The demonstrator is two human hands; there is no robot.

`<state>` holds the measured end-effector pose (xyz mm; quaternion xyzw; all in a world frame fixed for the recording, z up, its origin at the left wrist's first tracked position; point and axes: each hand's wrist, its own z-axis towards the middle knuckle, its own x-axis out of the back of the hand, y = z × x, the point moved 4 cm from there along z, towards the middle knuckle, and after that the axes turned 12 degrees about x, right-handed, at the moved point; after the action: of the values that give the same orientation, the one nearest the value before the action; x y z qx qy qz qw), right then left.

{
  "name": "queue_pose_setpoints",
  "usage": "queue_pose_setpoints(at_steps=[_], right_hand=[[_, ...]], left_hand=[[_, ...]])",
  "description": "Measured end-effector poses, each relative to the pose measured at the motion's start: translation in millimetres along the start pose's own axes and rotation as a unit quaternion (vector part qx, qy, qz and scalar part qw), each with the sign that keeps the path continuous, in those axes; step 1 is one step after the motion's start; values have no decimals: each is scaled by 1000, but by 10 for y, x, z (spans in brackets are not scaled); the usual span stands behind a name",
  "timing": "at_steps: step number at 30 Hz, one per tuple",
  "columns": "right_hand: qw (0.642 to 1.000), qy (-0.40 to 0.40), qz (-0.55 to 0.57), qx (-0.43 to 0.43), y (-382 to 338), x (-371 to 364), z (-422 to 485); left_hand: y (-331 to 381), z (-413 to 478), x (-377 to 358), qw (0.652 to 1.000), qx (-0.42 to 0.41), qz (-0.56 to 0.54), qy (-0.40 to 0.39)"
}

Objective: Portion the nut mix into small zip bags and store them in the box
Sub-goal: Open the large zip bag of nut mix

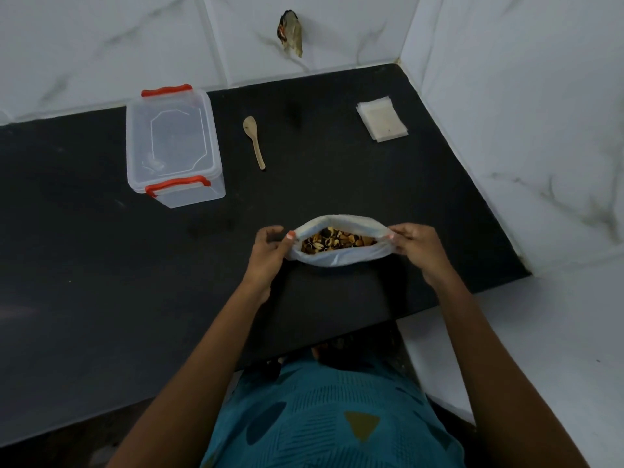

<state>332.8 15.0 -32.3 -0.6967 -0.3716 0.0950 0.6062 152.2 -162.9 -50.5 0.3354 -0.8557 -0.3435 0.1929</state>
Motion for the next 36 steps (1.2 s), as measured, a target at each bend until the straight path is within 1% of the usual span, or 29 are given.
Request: queue_pose_setpoints(at_steps=[3,5,7,9,11,13,14,16,17,19,22,24,25,27,29,30,32,36], right_hand=[[991,-46,89,-89,79,-25,9],[981,-67,136,-124,137,-56,23],[975,-87,153,-136,169,-78,28],[973,-98,154,-143,180,-92,17],[971,-93,157,-151,173,-100,13],[971,-79,164,-156,169,-105,22],[969,-68,173,-160,166,-110,27],[963,-42,202,-173,159,-123,36],[961,-28,211,-175,164,-126,43],[970,-6,189,-156,173,-125,50],[981,18,152,-119,178,-79,6],[977,44,169,-124,189,-6,-59],[973,51,180,-133,195,27,-87],[976,53,148,-150,207,65,-139],[979,58,99,-169,215,46,-187],[977,64,102,-176,223,27,-201],[969,75,144,-189,228,-17,-217],[948,92,225,-207,183,-48,-229]], left_hand=[[-20,31,-29,1000,5,28,-7],[-37,51,-54,999,33,3,-16],[-41,60,-81,994,97,-48,-16],[-33,78,-101,979,169,-112,4],[-16,101,-117,961,215,-174,13],[19,127,-135,939,250,-236,2],[39,128,-140,929,266,-257,-6],[72,89,-133,920,289,-263,-17],[78,64,-139,922,293,-251,-24],[45,50,-147,936,283,-206,-32],[-22,63,-69,974,208,-85,13],[-42,79,7,987,155,-35,27],[-42,85,42,989,143,-26,25],[-45,89,91,988,155,-19,12],[-50,81,114,981,190,-47,-12],[-50,65,111,976,203,-70,-25],[-56,50,96,970,215,-103,-42],[-65,22,57,967,214,-132,-46]])
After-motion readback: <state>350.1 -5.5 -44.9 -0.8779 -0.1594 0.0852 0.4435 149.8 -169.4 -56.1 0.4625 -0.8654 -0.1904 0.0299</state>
